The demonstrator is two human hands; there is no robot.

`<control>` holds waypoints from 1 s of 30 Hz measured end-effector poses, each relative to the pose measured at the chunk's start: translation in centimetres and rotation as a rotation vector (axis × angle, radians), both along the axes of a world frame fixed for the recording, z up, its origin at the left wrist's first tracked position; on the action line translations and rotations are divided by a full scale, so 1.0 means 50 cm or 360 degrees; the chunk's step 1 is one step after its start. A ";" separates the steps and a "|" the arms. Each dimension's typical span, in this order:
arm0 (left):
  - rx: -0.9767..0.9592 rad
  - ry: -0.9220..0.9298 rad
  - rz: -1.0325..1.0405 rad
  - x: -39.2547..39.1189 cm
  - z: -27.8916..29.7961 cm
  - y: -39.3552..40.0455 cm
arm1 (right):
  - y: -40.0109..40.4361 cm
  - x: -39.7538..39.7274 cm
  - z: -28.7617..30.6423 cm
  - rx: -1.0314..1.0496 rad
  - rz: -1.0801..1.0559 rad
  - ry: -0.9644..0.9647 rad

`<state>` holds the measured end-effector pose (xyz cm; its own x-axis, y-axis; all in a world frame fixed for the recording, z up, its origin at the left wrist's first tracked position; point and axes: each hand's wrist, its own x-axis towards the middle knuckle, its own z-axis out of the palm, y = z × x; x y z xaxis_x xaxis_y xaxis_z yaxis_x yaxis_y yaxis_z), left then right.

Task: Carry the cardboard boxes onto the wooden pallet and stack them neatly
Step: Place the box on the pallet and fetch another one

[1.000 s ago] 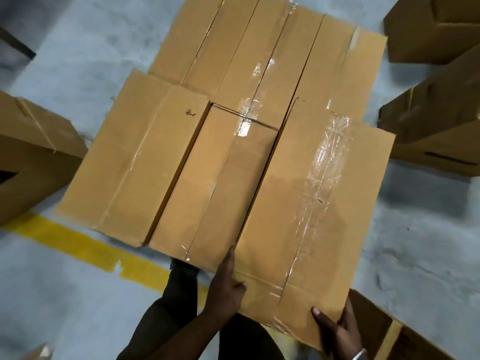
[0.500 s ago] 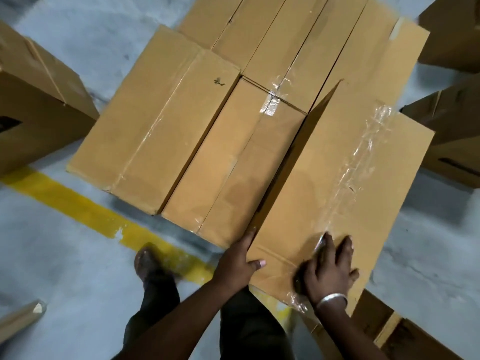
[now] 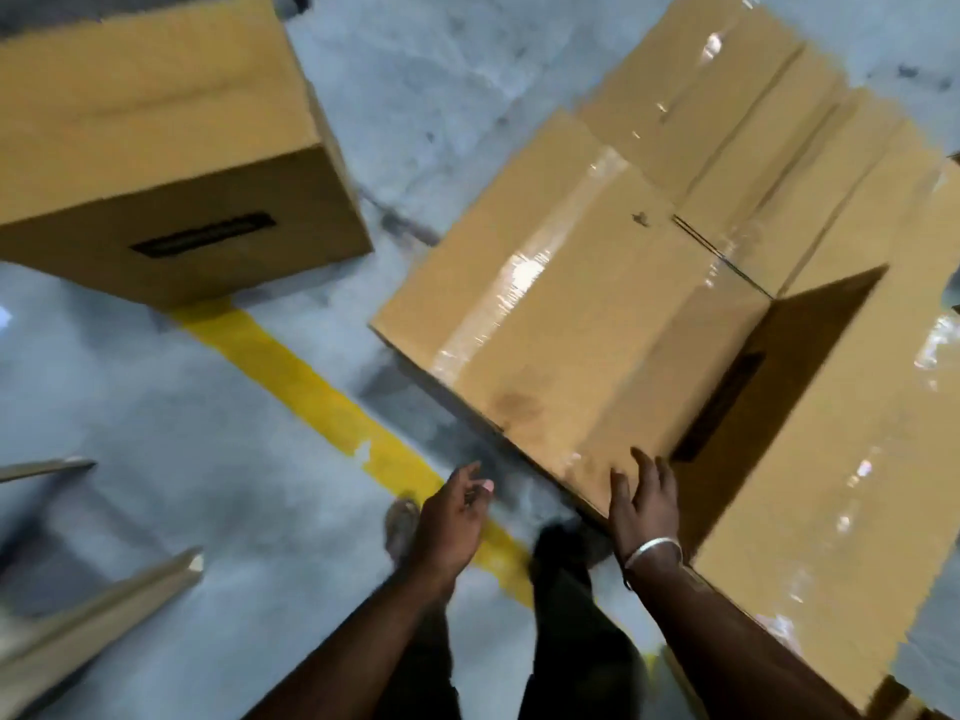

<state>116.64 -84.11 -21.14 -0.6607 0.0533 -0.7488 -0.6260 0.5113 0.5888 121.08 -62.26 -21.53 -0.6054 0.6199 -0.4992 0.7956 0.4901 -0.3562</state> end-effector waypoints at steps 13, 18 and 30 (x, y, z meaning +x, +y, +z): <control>-0.0146 0.0339 0.0369 -0.332 0.175 -0.549 | -0.552 -0.397 0.148 -0.0788 0.0415 0.0179; -0.0204 0.0355 0.0333 -0.479 0.191 -0.634 | -0.651 -0.540 0.134 -0.0963 0.0233 0.0190; -0.0519 0.0206 -0.0177 -0.954 0.063 -0.815 | -0.883 -0.902 -0.066 -0.1143 -0.0128 -0.0252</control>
